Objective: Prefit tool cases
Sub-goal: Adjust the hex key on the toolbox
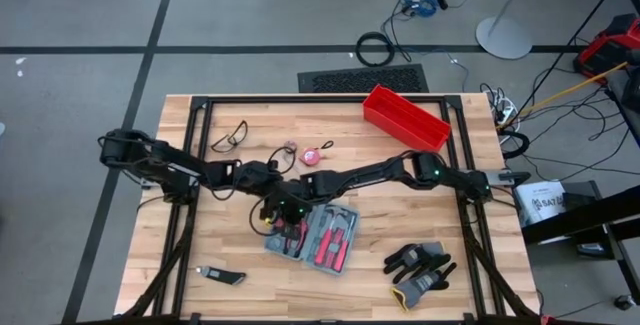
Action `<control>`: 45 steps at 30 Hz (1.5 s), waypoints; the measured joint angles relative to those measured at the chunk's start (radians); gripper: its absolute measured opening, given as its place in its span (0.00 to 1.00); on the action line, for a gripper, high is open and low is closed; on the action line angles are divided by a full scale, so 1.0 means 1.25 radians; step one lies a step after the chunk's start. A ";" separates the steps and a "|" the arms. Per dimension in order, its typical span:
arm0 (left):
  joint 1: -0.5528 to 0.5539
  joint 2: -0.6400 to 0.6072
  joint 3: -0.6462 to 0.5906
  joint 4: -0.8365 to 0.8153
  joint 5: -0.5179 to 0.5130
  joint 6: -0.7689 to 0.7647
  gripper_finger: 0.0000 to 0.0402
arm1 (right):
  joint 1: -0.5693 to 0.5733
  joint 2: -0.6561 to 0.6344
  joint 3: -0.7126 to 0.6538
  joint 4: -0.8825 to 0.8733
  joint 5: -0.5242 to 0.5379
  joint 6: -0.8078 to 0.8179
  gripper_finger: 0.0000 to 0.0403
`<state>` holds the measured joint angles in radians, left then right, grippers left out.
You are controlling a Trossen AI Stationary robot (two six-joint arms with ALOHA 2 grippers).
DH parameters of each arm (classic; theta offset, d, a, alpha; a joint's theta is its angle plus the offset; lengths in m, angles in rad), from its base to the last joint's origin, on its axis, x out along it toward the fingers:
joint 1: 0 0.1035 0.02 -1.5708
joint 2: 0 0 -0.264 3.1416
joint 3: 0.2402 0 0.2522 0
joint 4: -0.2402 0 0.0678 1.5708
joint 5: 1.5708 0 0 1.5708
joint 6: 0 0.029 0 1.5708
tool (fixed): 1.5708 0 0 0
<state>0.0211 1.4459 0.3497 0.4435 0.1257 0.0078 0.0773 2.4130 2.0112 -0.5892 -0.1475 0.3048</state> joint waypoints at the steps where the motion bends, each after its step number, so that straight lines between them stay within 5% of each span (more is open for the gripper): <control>1: 0.000 -0.014 0.000 0.003 0.000 0.001 0.00 | 0.000 -0.008 0.000 0.001 0.001 -0.004 0.00; 9: 0.022 -0.111 0.003 -0.004 -0.008 0.023 0.00 | 0.013 -0.051 0.003 -0.073 0.024 0.001 0.00; 17: 0.090 -0.259 0.004 -0.122 -0.081 0.097 0.00 | 0.070 -0.090 0.005 -0.459 0.122 0.095 0.00; 22: 0.147 -0.324 0.005 -0.217 -0.087 0.133 0.00 | 0.121 -0.130 0.004 -0.562 0.114 0.144 0.00; 29: 0.195 -0.326 0.005 -0.270 -0.085 0.150 0.00 | 0.175 -0.216 0.008 -0.365 0.089 0.238 0.00; 34: 0.219 -0.326 0.005 -0.266 -0.088 0.151 0.00 | 0.205 -0.158 0.008 -0.203 0.003 0.321 0.00; 39: 0.239 -0.326 0.005 -0.289 -0.094 0.148 0.00 | 0.237 -0.068 0.005 -0.179 -0.075 0.316 0.00; 45: 0.240 -0.326 0.005 -0.357 -0.094 0.151 0.00 | 0.242 -0.025 0.006 -0.201 -0.067 0.319 0.00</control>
<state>0.3206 1.0389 0.3559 -0.0031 0.0084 0.1970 0.3795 2.3822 2.0193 -0.8402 -0.2317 0.7033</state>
